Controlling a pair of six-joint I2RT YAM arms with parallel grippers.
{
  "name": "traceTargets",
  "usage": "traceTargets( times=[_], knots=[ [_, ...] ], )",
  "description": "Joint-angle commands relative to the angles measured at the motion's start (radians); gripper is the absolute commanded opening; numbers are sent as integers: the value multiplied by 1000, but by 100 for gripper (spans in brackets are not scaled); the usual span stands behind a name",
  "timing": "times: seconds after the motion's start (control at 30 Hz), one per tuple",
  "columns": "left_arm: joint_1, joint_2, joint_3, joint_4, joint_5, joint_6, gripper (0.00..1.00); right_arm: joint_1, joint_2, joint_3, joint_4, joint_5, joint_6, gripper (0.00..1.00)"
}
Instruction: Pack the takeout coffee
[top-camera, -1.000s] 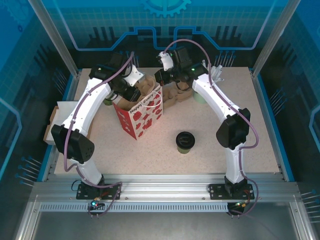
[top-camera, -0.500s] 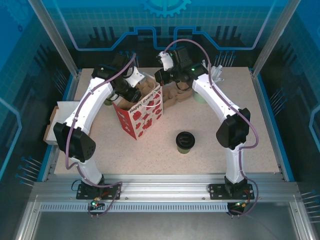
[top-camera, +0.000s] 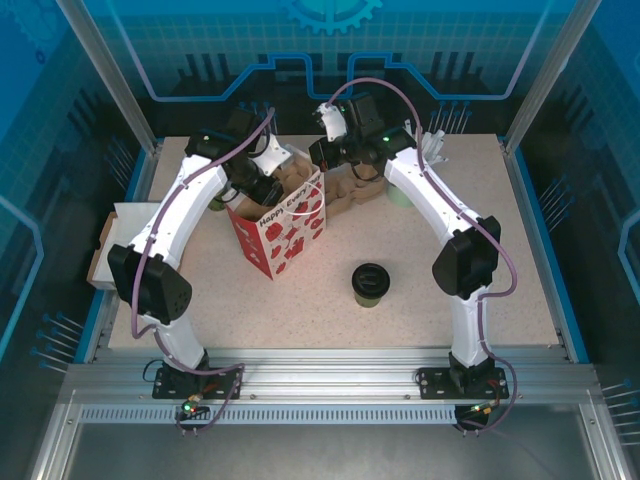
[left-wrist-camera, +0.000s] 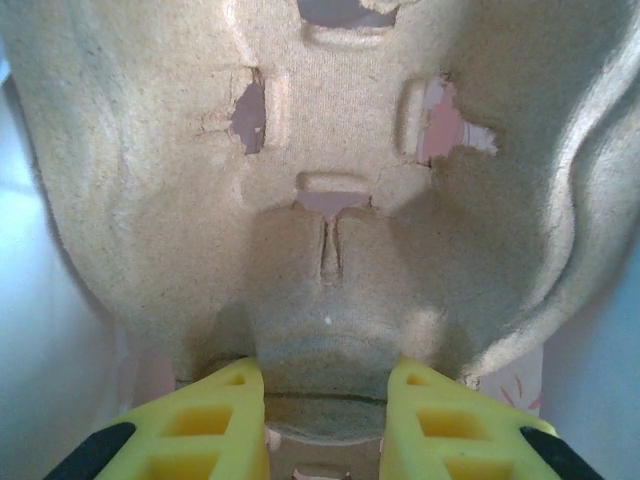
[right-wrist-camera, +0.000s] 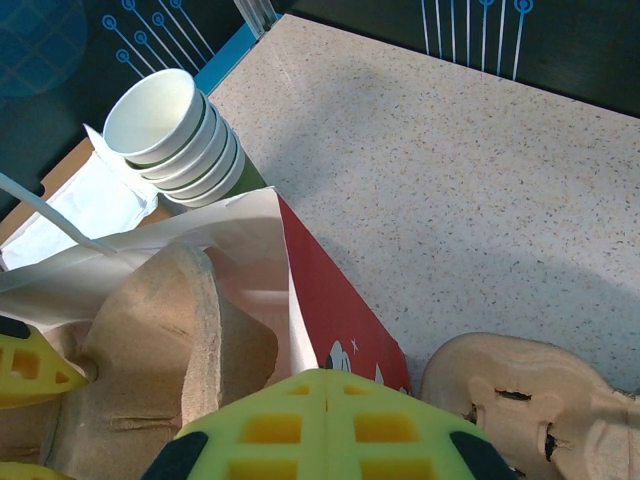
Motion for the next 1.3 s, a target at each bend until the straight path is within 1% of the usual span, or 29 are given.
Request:
traceTargets(
  times=[0.0, 0.6, 1.27],
  knots=[
    [-8, -24, 3, -33, -10, 13, 27, 0, -29, 5, -2, 2, 2, 5],
    [-7, -55, -30, -41, -22, 3, 26, -3, -31, 10, -10, 24, 2, 5],
    [-8, 27, -10, -49, -49, -7, 27, 10, -28, 7, 14, -12, -6, 5]
  ],
)
